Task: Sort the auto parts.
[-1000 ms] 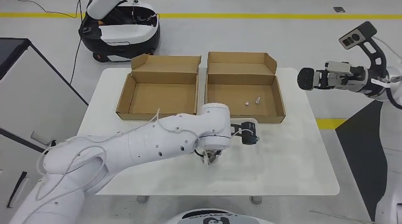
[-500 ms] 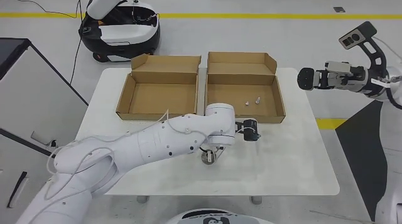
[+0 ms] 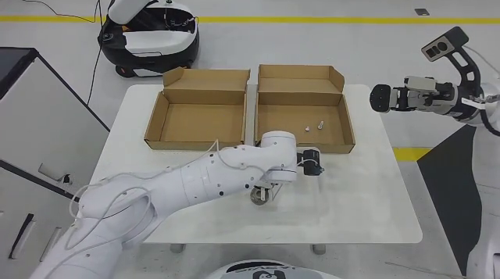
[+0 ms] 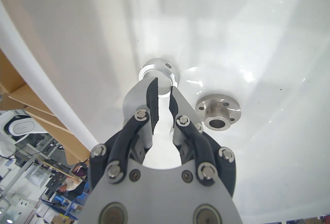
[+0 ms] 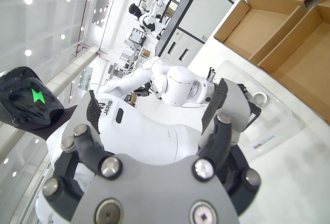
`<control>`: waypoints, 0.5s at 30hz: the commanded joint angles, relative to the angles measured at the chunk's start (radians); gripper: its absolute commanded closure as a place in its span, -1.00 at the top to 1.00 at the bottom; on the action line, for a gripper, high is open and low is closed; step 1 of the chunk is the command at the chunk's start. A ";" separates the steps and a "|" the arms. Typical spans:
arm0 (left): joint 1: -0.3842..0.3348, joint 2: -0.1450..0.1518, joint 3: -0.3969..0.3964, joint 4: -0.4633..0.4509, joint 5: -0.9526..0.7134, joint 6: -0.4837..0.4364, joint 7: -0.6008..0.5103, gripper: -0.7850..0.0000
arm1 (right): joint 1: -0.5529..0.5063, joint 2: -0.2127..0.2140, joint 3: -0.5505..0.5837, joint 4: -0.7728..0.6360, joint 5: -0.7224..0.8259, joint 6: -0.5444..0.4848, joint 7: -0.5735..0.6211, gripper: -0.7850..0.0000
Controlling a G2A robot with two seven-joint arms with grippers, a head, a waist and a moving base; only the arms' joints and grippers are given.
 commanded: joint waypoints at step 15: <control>0.022 -0.034 -0.002 0.056 0.039 -0.013 -0.010 -0.56 | 0.000 0.000 0.000 0.000 0.000 0.000 0.000 1.00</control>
